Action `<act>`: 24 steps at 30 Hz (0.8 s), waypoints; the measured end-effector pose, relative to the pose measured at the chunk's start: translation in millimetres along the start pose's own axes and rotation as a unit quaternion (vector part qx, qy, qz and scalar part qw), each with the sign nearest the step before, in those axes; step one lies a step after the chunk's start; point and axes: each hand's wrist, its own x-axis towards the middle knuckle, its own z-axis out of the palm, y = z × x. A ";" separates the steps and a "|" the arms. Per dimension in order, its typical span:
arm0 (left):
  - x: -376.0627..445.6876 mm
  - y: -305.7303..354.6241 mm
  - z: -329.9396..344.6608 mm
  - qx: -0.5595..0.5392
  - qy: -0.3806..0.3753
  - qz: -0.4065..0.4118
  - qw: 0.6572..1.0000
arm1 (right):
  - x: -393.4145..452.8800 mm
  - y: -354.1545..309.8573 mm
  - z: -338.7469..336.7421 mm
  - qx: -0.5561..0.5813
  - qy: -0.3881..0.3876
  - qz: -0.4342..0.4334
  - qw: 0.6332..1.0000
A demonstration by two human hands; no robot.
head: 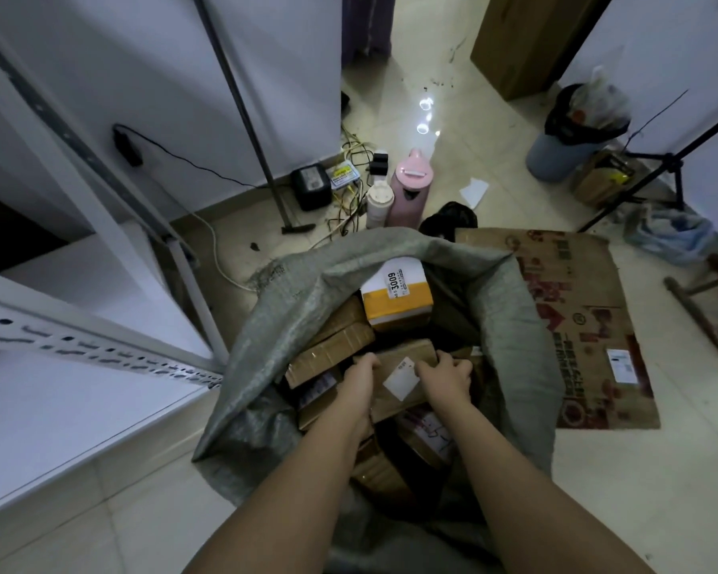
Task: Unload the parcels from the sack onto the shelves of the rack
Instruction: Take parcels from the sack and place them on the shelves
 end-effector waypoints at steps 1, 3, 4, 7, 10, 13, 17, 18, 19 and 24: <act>-11.1 1.7 -2.2 0.011 0.003 0.002 1.000 | -10.5 -3.1 -4.8 0.027 0.012 -0.009 1.000; -39.7 6.2 -6.0 0.027 0.012 0.005 1.000 | -32.9 -10.4 -13.5 0.089 0.027 -0.027 0.995; -57.6 9.2 -8.2 0.023 0.008 0.005 1.000 | -47.2 -15.3 -18.5 0.122 0.025 -0.036 0.992; -100.6 15.4 -18.9 -0.010 0.004 -0.002 1.000 | -93.2 -25.5 -30.1 0.219 0.000 -0.046 0.975; -144.6 22.6 -39.8 -0.008 0.027 0.015 1.000 | -133.8 -25.0 -34.1 0.264 -0.015 -0.051 0.963; -175.3 29.4 -62.7 -0.009 0.038 0.029 0.999 | -168.3 -26.4 -38.2 0.248 -0.016 -0.095 0.964; -205.2 32.5 -80.0 0.040 0.035 0.096 0.994 | -214.9 -40.6 -44.9 0.192 -0.013 -0.169 0.967; -213.9 32.9 -81.6 0.056 0.021 0.107 0.992 | -225.8 -43.3 -44.4 0.166 -0.010 -0.194 0.967; -219.1 32.7 -83.7 0.078 0.016 0.117 0.990 | -236.9 -46.6 -43.5 0.136 -0.011 -0.211 0.968; -242.8 31.0 -96.0 0.046 0.016 0.098 0.994 | -277.6 -54.0 -32.2 0.056 -0.006 -0.319 0.946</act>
